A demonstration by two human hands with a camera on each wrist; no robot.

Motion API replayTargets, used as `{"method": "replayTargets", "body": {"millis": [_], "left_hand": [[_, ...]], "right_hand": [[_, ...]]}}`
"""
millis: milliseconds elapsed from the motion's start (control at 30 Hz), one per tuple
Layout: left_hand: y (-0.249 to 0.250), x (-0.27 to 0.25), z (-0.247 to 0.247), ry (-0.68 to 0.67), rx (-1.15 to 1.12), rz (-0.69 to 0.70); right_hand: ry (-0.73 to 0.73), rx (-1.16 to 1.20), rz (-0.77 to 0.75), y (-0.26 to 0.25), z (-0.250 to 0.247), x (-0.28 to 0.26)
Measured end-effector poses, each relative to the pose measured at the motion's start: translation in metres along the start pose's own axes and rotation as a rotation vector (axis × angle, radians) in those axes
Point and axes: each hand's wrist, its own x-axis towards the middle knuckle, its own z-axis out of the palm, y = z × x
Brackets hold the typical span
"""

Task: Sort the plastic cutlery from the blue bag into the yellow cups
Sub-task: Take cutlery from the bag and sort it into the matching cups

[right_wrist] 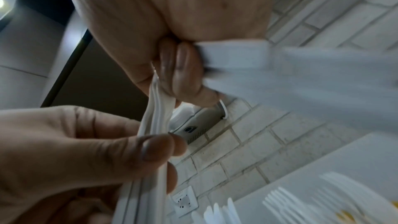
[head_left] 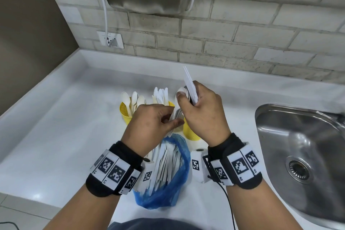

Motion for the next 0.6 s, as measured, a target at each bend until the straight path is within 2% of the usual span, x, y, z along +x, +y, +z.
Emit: {"method": "replayTargets", "body": {"millis": [167,267,433,600], "left_hand": [[-0.010,-0.002,-0.011,0.028,-0.120,-0.111],[-0.025,-0.001,-0.027,0.135,-0.197,-0.233],[-0.062,0.008,-0.053,0.331,-0.154,-0.367],[-0.088,0.019,-0.052,0.365,-0.065,-0.390]], "right_hand": [[-0.044,0.331,0.139,0.007,0.009,-0.002],[-0.054,0.495,0.253,0.014,0.011,-0.002],[-0.035,0.587,0.396,0.023,0.009,-0.001],[-0.050,0.651,0.453,0.023,0.013,-0.002]]}}
